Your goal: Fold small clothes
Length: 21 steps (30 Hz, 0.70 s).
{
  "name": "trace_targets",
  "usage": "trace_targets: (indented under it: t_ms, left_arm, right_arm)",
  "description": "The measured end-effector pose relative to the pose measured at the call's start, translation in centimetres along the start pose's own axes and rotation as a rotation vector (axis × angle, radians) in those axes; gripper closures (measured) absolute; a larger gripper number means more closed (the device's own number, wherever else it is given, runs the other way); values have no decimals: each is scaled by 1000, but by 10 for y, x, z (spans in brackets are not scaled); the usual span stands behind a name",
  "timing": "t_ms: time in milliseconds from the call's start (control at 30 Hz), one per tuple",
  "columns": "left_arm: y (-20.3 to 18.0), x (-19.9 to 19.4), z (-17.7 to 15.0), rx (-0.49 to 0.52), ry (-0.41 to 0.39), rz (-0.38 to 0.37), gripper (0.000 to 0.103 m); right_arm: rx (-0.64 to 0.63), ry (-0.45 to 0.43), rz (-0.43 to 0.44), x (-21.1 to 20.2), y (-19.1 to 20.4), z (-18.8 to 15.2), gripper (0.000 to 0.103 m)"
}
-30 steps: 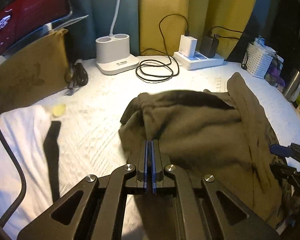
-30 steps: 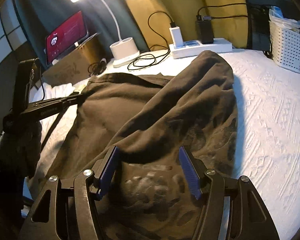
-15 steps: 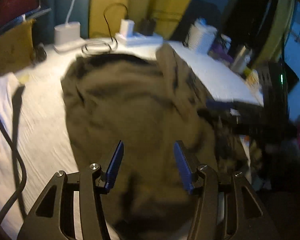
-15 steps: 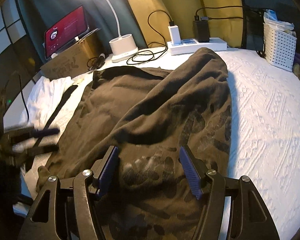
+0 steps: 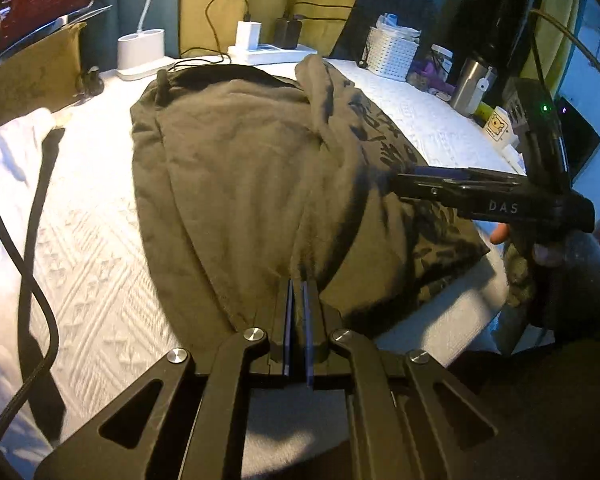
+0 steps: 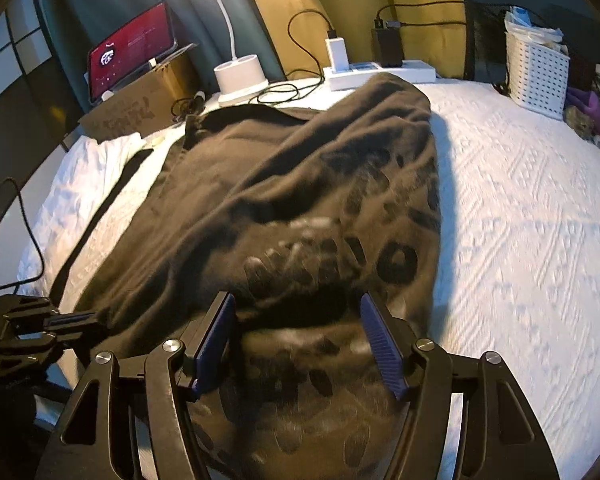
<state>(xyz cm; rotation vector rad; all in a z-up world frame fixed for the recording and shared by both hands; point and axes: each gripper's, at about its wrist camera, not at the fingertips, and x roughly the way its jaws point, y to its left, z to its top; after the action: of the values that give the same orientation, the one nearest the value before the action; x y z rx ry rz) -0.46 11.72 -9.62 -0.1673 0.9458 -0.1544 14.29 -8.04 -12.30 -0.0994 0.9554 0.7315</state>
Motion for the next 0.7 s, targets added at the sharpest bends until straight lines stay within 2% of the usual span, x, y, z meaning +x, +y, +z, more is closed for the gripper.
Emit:
trace_targets:
  t_ms: [133,300,367,400,433,500,700]
  left_arm:
    - [4,-1,-10,-25,18,0,100]
    - [9,-8,-1,-51,24,-4,97]
    - [10,-10,4,-34,26,16,91]
    - [11,-12,8,-26,21,24,83]
    - [12,-14,14,-18,9,33,70]
    - [15,-18,22,-14,-13,43,58]
    - [15,-8,64,48,-61,70,58]
  right_arm:
    - [-16,1,-2,-4,1,-8,35]
    - [-8,-3,10,-8,-2,-8,35]
    - [-2,-10,12,-9,-5,-7,35]
    - [3,-14,13,-10,-7,-6,35]
    - [7,-18,14,-10,-9,-6,35]
    - [17,-26,15,-12,-15,-4,35]
    - [33,-41,10,-12,-32,7,35]
